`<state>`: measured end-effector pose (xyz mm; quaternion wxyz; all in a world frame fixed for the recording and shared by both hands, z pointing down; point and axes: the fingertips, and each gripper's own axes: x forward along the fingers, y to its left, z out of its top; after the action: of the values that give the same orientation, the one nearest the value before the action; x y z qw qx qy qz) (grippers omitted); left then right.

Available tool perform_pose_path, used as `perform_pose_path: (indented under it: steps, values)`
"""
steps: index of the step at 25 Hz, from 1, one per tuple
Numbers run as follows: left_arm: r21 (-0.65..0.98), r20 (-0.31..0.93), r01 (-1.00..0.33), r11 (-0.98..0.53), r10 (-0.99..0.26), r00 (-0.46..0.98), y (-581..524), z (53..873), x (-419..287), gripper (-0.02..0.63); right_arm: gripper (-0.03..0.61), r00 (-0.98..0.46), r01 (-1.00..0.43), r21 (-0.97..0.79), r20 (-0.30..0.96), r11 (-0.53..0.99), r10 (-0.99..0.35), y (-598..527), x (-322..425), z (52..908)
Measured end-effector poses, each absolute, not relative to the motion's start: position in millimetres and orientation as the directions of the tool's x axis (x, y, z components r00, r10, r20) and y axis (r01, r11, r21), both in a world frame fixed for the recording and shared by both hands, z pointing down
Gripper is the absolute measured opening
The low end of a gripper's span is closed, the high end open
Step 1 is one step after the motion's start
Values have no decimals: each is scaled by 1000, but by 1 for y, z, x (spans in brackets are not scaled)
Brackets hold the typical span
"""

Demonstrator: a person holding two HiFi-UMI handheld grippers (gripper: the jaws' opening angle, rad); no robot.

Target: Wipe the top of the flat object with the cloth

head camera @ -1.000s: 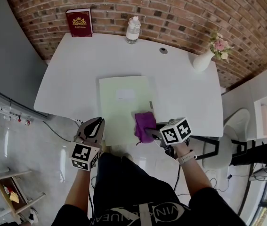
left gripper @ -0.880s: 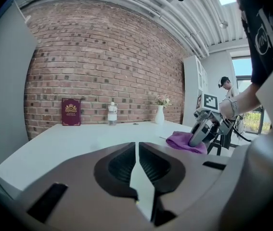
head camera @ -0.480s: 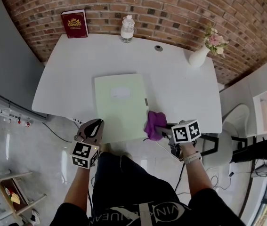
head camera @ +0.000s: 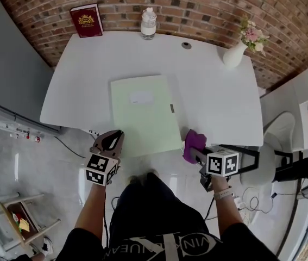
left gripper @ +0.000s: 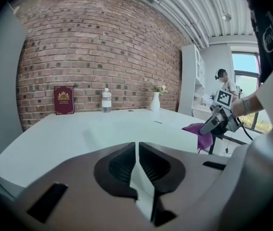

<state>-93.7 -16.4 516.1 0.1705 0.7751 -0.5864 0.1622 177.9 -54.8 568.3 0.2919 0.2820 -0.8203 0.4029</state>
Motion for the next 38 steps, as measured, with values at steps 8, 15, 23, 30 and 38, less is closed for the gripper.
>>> perform_pose_path:
  steps: [8,15,23,30,38]
  values:
    - [51,529,-917,-395,-768,360,-16,536,-77,25,63,-797,-500,-705,601,503,51,54,85,583]
    - [106,525,-904,-414,-748,405,-15,541,-77,25,63,-879,-241,-827,407,507,246,106,-26,554]
    - [97,533,-895,-435,-736,416,-16,544,-76,23,62,-907,-210,-869,344,448,243,89,-44,553]
    - [88,537,-885,-457,-727,428,-15,546,-74,21,63,-916,-289,-859,376,422,139,57,4,560]
    - [82,540,-877,-473,-719,438,-16,546,-72,21,63,-891,-425,-809,454,406,-29,-1,76,567]
